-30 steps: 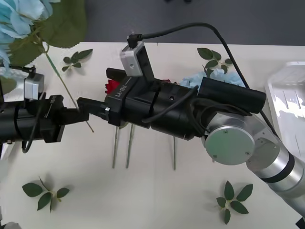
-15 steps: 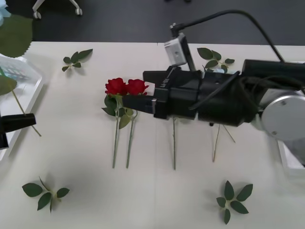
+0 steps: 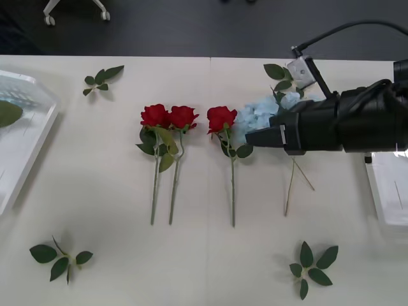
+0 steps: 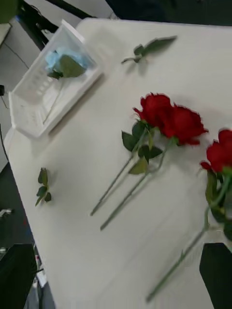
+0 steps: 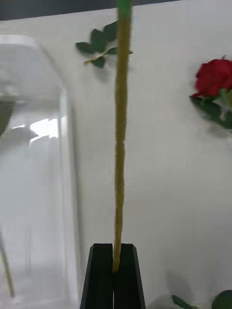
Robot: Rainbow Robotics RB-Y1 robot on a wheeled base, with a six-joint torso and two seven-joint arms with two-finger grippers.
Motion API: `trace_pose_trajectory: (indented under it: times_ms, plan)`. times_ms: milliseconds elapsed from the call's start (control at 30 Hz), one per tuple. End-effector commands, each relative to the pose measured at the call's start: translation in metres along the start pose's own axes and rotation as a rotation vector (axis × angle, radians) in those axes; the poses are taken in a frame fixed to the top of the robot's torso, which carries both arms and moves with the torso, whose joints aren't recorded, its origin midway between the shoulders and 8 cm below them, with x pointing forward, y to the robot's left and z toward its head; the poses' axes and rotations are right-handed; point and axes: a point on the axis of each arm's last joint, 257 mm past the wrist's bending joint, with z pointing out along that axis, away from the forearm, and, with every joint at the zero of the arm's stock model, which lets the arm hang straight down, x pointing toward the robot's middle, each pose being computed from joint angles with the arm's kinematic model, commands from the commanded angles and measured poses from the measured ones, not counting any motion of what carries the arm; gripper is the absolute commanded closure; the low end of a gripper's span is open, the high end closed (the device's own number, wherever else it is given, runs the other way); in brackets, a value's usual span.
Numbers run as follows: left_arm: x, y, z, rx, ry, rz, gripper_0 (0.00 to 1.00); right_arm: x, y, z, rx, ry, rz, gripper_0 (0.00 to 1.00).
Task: Put the red flowers into the right box and the blue flowers into the left box
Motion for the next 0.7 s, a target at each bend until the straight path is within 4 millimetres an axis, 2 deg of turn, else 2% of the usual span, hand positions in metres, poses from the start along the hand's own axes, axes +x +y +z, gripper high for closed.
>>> trace_pose_trajectory:
  times_ms: [33,167,300,700]
  plan:
    - [0.005,0.041,-0.017,-0.166,0.048,-0.078,1.0,0.014,-0.027,-0.015,0.119,0.073,0.054,0.0]
    - [0.01,0.068,-0.023,-0.276,0.059,-0.125,1.0,0.028,-0.049,-0.019,0.213,0.115,0.127,0.0]
    - [0.014,0.085,-0.021,-0.346,0.073,-0.161,1.0,0.044,-0.068,-0.02,0.302,0.157,0.199,0.0]
    - [0.028,0.14,0.004,-0.454,0.109,-0.274,1.0,0.094,-0.116,-0.01,0.521,0.245,0.314,0.0]
